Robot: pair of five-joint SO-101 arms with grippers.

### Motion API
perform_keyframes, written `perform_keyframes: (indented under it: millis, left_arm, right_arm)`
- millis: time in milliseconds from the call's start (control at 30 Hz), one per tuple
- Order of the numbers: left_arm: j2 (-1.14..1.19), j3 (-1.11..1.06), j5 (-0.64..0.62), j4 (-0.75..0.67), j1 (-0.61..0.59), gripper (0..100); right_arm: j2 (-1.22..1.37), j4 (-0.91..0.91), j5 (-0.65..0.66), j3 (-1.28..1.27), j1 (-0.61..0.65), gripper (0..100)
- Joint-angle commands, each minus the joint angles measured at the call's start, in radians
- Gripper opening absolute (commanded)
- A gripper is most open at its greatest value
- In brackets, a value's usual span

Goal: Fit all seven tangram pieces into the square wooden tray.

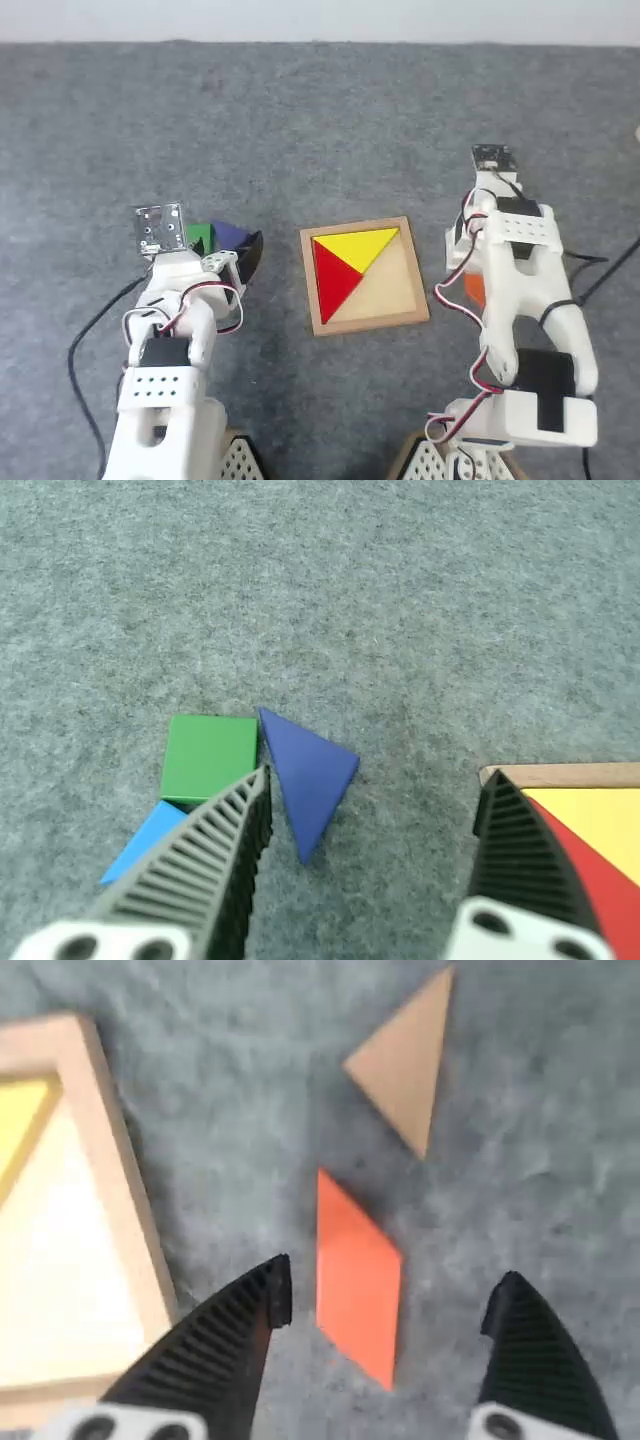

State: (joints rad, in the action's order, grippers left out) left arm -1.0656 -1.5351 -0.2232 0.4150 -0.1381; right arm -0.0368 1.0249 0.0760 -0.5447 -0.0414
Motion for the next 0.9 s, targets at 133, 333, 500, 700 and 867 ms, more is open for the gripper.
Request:
perform_keyframes:
  millis: [133,333,500,700,867]
  left_arm:
    - [-0.025,0.013,0.014,-0.003,0.006,31]
    - [-0.025,0.013,0.014,-0.003,0.006,31]
    - [-0.025,0.013,0.014,-0.003,0.008,31]
    - [-0.025,0.013,0.014,-0.003,0.008,31]
    - [-0.025,0.012,0.015,-0.003,0.008,31]
  right_arm:
    - [0.114,-0.047,0.074,0.026,-0.002,26.9]
    - [0.197,-0.051,0.072,0.12,-0.162,26.9]
    - [0.203,-0.05,0.081,0.16,-0.257,26.9]
    - [0.203,-0.05,0.069,0.209,-0.349,26.9]
    - [0.203,-0.058,0.063,0.212,-0.389,26.9]
